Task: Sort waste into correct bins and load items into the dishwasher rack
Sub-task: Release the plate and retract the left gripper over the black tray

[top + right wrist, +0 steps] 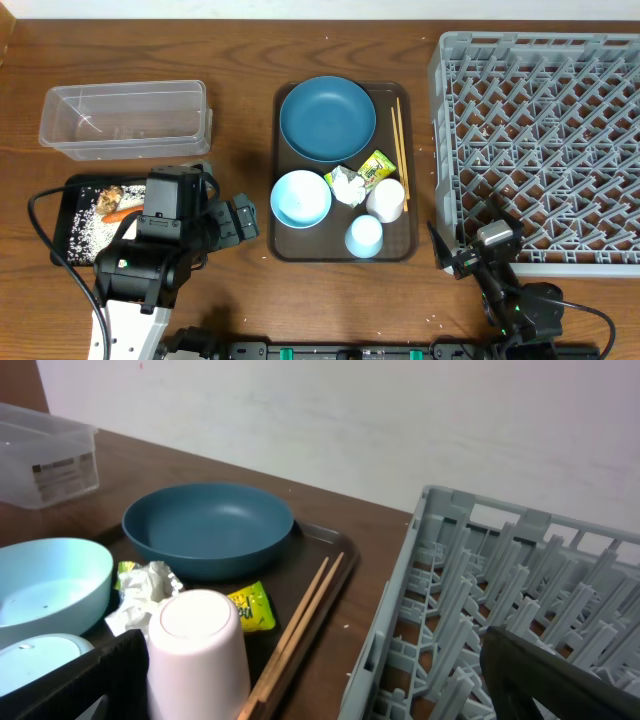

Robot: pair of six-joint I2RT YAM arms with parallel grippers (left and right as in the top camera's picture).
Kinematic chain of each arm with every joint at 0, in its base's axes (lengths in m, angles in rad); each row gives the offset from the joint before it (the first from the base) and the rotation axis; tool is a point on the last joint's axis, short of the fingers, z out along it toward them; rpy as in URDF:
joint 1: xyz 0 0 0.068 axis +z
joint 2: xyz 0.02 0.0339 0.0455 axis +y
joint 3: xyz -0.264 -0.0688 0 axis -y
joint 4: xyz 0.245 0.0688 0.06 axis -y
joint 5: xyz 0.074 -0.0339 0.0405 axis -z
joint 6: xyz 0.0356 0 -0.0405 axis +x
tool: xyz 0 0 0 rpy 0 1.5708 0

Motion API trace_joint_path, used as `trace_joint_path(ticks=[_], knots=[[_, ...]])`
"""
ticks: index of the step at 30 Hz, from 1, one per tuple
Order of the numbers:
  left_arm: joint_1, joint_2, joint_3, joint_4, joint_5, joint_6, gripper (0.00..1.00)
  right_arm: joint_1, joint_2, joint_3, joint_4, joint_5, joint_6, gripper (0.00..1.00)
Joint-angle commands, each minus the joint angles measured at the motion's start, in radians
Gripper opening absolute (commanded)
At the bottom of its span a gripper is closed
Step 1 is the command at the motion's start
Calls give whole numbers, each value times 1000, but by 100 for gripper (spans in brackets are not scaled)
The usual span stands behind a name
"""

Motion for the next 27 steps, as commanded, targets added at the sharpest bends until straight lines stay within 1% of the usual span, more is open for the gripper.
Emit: trace_joint_path(ticks=[1, 3, 5, 7, 10, 11, 13, 15, 18, 20, 24, 27], knots=[[5, 3, 2, 8, -8, 6, 98, -5, 0, -1, 11, -2, -7, 99], [5, 3, 2, 29, -21, 7, 98, -5, 0, -1, 79, -30, -5, 99], [6, 3, 2, 56, -62, 6, 98, -5, 0, -1, 190, -131, 18, 99], [21, 3, 2, 82, -72, 6, 98, -5, 0, -1, 294, -247, 42, 99], [69, 3, 2, 118, -47, 5, 98, -5, 0, -1, 479, -485, 80, 99], [90, 3, 2, 126, -30, 5, 98, -5, 0, -1, 516, -559, 79, 99], [152, 3, 2, 129, 11, 5, 98, -5, 0, -1, 535, -665, 79, 99], [222, 7, 2, 124, 35, 6, 98, -5, 0, -1, 529, -689, 70, 99], [362, 23, 2, 109, 60, 6, 98, -5, 0, -1, 535, -689, 60, 99], [465, 42, 2, 103, 125, 7, 98, -5, 0, -1, 546, -694, 66, 99], [627, 84, 2, 100, 316, 47, 98, -5, 0, -1, 559, -694, 111, 99], [708, 117, 2, 99, 327, 52, 98, -5, 0, -1, 567, -689, 115, 99]])
